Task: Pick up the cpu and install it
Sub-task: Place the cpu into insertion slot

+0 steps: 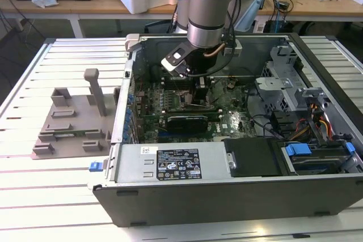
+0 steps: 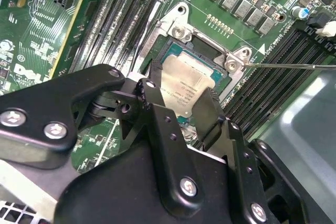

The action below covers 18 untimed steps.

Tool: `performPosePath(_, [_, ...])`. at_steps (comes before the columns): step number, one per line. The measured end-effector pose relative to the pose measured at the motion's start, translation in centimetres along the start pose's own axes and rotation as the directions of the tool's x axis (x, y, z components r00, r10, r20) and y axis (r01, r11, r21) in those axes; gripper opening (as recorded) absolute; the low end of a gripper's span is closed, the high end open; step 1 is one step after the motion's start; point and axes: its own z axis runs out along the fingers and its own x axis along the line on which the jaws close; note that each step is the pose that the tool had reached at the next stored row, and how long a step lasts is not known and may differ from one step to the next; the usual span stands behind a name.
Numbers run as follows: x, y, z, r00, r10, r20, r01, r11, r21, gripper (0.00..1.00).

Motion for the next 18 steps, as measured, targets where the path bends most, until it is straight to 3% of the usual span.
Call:
performPosePath(4, [0.0,0.01,0.0,0.9993,-0.038,0.002,0.038,0.9993,-0.0002,0.49])
performPosePath(10, [0.01,0.0,0.01,0.9992,-0.041,0.0021,0.041,0.9992,-0.0003,0.51])
performPosePath(11, [0.0,0.01,0.01,0.9992,-0.041,0.0022,0.041,0.9992,-0.0003,0.57])
performPosePath(18, [0.25,-0.05,-0.18,0.9992,-0.041,0.0025,0.041,0.9992,-0.0003,0.57])
